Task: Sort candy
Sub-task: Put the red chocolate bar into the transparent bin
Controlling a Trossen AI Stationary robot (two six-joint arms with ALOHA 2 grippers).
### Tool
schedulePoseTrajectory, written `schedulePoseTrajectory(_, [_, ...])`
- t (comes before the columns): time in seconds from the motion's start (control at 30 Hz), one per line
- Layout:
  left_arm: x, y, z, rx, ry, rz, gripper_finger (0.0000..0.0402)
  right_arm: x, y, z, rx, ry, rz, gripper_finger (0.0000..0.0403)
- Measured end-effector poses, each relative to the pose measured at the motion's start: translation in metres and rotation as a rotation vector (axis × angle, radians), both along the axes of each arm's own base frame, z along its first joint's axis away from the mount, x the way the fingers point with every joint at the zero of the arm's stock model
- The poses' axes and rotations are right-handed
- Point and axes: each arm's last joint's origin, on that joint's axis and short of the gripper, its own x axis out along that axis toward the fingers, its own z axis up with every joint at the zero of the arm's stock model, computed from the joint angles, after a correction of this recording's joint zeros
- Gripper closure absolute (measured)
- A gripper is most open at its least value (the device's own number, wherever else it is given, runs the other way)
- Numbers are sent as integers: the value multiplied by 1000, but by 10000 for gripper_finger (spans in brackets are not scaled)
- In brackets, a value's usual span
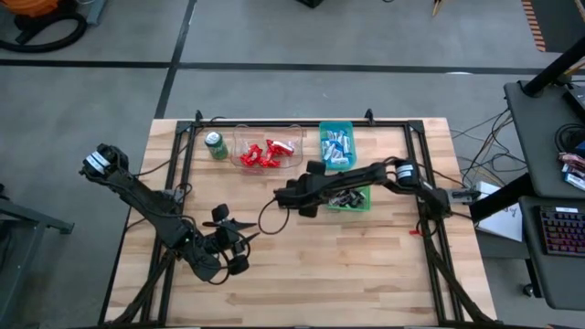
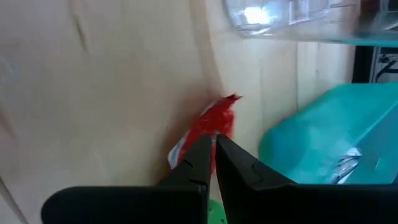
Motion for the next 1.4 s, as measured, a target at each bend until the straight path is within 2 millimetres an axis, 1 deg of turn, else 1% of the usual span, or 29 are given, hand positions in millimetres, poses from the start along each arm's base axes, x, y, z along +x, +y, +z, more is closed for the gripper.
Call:
schedulePoseTrajectory(0.2, [0, 0, 0, -4, 0, -1, 299, 0, 1, -18, -2, 45, -9, 391])
schedulePoseTrajectory(0.53, [0, 0, 0, -12, -3, 0, 299, 2, 3, -31, -6, 39, -46, 390])
schedulePoseTrajectory(0.73, [0, 0, 0, -13, -4, 0, 299, 5, 11, -33, 81, 18, -38, 390])
schedulePoseTrajectory(0.83, [0, 0, 0, -14, -4, 0, 299, 7, 21, -27, 135, -13, -25, 391])
schedulePoseTrajectory(0.93, [0, 0, 0, -16, -6, 0, 299, 9, 41, -17, 188, -61, 11, 390])
schedulePoseTrajectory(1.03, [0, -1, 0, -18, -8, 0, 299, 11, 59, -4, 193, -98, 57, 390])
schedulePoseTrajectory(1.13, [0, -1, 1, -21, -13, 1, 299, 14, 72, 9, 205, -139, 93, 390])
schedulePoseTrajectory(1.2, [0, -1, 1, -21, -12, 0, 299, 16, 80, 16, 249, -152, 118, 390])
schedulePoseTrajectory(1.3, [0, -1, 1, -21, -11, 0, 299, 20, 87, 27, 328, -181, 158, 390])
schedulePoseTrajectory(1.4, [0, -1, 1, -22, -11, -2, 299, 23, 87, 38, 372, -190, 207, 390])
